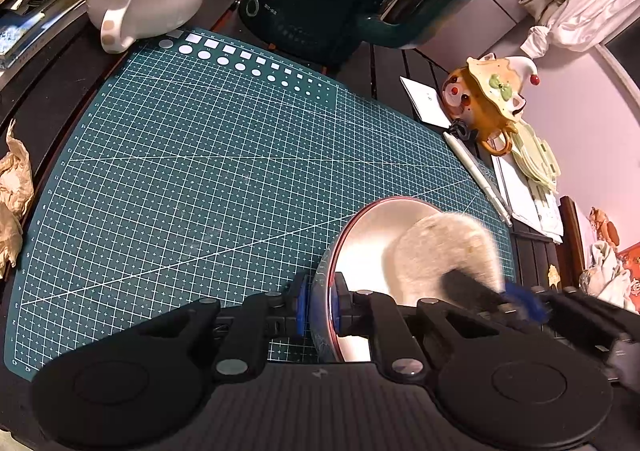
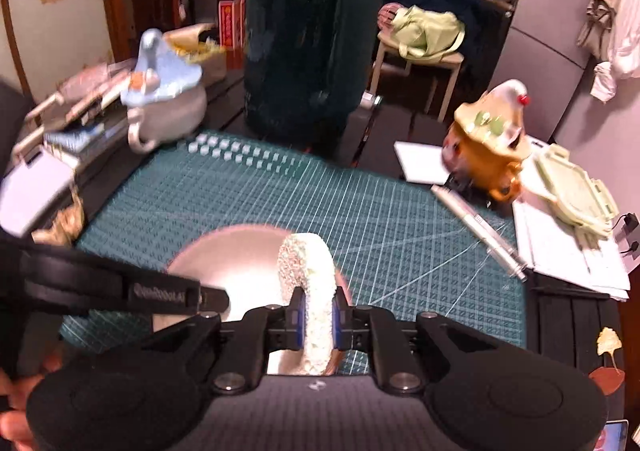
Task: Clean bowl
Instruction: 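Hold the bowl rim with the left tool while the right tool wipes the sponge across the inside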
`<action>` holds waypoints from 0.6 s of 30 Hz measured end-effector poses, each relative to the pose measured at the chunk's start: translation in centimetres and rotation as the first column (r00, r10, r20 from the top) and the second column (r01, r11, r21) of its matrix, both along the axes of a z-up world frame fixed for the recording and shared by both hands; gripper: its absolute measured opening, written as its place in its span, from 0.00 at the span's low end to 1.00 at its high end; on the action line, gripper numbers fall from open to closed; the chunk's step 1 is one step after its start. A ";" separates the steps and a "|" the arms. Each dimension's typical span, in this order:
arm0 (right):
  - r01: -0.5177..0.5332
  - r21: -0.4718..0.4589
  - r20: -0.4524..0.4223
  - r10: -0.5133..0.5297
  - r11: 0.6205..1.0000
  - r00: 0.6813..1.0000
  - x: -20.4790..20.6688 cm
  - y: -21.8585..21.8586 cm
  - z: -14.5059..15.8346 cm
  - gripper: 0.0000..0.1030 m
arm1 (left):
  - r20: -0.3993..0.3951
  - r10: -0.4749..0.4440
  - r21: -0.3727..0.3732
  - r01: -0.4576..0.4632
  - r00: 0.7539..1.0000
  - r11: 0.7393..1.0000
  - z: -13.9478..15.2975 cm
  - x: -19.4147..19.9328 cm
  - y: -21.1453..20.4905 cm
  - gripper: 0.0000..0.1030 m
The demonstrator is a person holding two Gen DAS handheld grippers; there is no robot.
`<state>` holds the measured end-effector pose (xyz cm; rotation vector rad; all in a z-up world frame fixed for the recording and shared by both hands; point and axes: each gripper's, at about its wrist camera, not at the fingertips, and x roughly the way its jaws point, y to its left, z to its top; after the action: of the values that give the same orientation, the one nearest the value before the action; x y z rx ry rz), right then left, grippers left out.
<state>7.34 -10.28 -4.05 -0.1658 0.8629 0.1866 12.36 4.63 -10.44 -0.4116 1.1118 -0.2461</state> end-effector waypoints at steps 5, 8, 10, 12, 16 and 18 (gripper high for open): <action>-0.004 0.116 0.026 0.001 0.993 1.000 -0.3 -1.4 2.5 0.11 | -0.004 0.004 -0.004 -0.004 1.000 1.000 0.0 0.0 0.0 0.11; -0.019 0.192 -0.072 0.033 0.981 0.997 0.5 -1.3 0.9 0.11 | -0.004 0.005 -0.005 -0.005 1.000 1.000 0.0 0.0 0.0 0.11; -0.026 0.175 -0.117 0.047 0.984 0.992 0.9 -0.6 -0.7 0.11 | -0.005 0.005 -0.004 -0.005 1.000 1.000 0.0 0.0 0.0 0.11; -0.032 0.140 -0.132 0.050 0.990 0.990 1.3 0.0 -1.9 0.11 | -0.006 0.005 -0.005 -0.005 1.000 1.000 0.0 0.0 0.0 0.11; -0.025 0.045 -0.108 0.029 0.999 0.994 1.4 0.6 -2.4 0.11 | -0.007 0.005 -0.010 -0.005 1.000 1.000 0.0 0.1 0.0 0.11; -0.016 0.002 -0.079 0.016 1.000 0.997 1.1 0.6 -2.1 0.11 | -0.007 0.004 -0.011 -0.004 1.000 1.000 0.0 0.1 0.0 0.11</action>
<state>8.47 -9.67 -6.19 -0.1651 0.9405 0.2095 12.43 4.66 -10.41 -0.4253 1.1171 -0.2474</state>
